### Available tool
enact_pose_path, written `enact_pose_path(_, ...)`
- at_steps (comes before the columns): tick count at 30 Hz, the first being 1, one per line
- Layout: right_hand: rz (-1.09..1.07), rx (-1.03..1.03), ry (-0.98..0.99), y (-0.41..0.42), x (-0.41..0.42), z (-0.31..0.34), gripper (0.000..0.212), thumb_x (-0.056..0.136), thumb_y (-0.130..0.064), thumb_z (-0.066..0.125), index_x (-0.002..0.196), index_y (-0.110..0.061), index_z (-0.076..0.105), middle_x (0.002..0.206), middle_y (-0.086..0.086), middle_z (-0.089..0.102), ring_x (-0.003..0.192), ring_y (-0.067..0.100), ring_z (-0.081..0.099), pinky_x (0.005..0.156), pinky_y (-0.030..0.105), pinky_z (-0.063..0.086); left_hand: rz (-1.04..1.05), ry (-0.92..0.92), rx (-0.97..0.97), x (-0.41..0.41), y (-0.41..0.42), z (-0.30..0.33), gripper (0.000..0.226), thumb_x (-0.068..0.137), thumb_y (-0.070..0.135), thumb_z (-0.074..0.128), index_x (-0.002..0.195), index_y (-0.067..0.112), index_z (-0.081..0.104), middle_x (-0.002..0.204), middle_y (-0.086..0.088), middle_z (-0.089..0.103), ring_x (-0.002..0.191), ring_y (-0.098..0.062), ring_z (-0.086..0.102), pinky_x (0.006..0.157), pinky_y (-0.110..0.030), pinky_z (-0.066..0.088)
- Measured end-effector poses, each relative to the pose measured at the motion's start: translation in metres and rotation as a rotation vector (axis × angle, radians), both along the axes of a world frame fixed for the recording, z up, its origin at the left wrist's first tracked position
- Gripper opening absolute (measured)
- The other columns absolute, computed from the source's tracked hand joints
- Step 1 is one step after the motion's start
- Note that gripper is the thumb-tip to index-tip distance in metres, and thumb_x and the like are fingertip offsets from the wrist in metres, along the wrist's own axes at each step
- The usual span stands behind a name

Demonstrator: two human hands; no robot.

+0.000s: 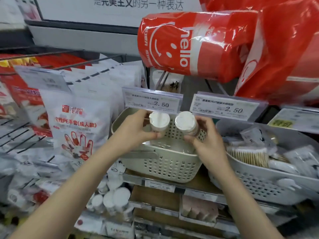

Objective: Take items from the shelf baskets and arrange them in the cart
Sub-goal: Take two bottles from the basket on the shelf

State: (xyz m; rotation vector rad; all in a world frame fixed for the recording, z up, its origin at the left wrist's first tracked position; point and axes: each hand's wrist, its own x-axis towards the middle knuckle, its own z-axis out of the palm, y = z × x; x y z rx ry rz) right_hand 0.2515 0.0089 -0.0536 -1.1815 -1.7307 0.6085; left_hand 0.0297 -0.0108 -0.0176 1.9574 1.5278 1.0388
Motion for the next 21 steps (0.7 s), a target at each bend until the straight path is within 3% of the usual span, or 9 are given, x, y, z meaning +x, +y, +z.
enact_pose_path(4,0.123,0.125,0.037,-0.013,0.004,0.001,0.066,0.079,-0.012,0.075,0.120,-0.053,0.044,0.127,-0.020,0.051,0.120,-0.007,0.044,0.098,0.015,0.035,0.114,-0.013,0.132,0.007,-0.046,0.001,0.052,0.072,0.024,0.081,0.109,0.034,0.047,0.107,0.024,0.058,0.103,0.012,0.054,0.088,-0.009,0.042)
enact_pose_path(7,0.226,0.229,0.013,-0.026,0.004,0.001,0.068,0.081,-0.006,0.074,0.132,-0.040,0.044,0.132,-0.029,0.042,0.127,-0.006,0.039,0.106,0.012,0.030,0.211,-0.012,0.227,0.015,-0.084,0.003,0.055,0.072,0.026,0.081,0.111,0.034,0.043,0.105,0.027,0.052,0.099,0.019,0.049,0.081,-0.001,0.036)
enact_pose_path(9,0.276,0.222,0.059,-0.040,0.001,-0.001,0.065,0.080,-0.020,0.076,0.128,-0.051,0.045,0.129,-0.035,0.044,0.126,-0.008,0.039,0.105,0.014,0.032,0.296,-0.055,0.240,0.019,-0.112,0.001,0.050,0.072,0.037,0.076,0.111,0.035,0.044,0.105,0.026,0.054,0.101,0.013,0.051,0.082,-0.004,0.038)
enact_pose_path(11,0.318,0.150,0.112,-0.059,-0.005,-0.003,0.062,0.073,-0.040,0.075,0.120,-0.064,0.043,0.126,-0.039,0.047,0.124,-0.009,0.041,0.103,0.019,0.036,0.376,-0.174,0.228,0.022,-0.142,-0.005,0.049,0.072,0.045,0.075,0.111,0.040,0.046,0.108,0.024,0.059,0.105,0.005,0.055,0.087,-0.009,0.042)
enact_pose_path(13,0.368,0.045,0.201,-0.080,-0.014,-0.007,0.061,0.065,-0.046,0.078,0.111,-0.066,0.045,0.121,-0.035,0.052,0.117,-0.010,0.047,0.095,0.020,0.042,0.465,-0.319,0.207,0.025,-0.172,-0.014,0.051,0.071,0.046,0.078,0.113,0.042,0.050,0.114,0.023,0.060,0.108,0.001,0.058,0.090,-0.013,0.045)
enact_pose_path(15,0.464,-0.078,0.314,-0.100,-0.025,-0.015,0.060,0.061,-0.041,0.087,0.106,-0.059,0.051,0.113,-0.029,0.059,0.107,-0.007,0.056,0.086,0.016,0.046,0.538,-0.462,0.181,0.028,-0.200,-0.023,0.049,0.068,0.046,0.075,0.113,0.047,0.053,0.115,0.021,0.063,0.107,-0.001,0.061,0.088,-0.017,0.049)
enact_pose_path(19,0.697,-0.354,0.390,-0.131,-0.051,-0.033,0.052,0.065,-0.029,0.080,0.107,-0.050,0.056,0.113,-0.017,0.064,0.104,0.002,0.062,0.079,0.010,0.048,0.729,-0.653,0.130,0.027,-0.248,-0.051,0.053,0.065,0.052,0.070,0.115,0.050,0.054,0.118,0.027,0.061,0.106,0.007,0.059,0.078,-0.006,0.047)
enact_pose_path(21,0.796,-0.473,0.344,-0.144,-0.066,-0.042,0.056,0.068,-0.031,0.082,0.114,-0.045,0.054,0.116,-0.017,0.063,0.107,0.002,0.061,0.080,0.011,0.048,0.822,-0.772,0.072,0.021,-0.269,-0.069,0.059,0.061,0.056,0.069,0.118,0.050,0.054,0.121,0.024,0.061,0.111,0.003,0.058,0.085,-0.017,0.048)
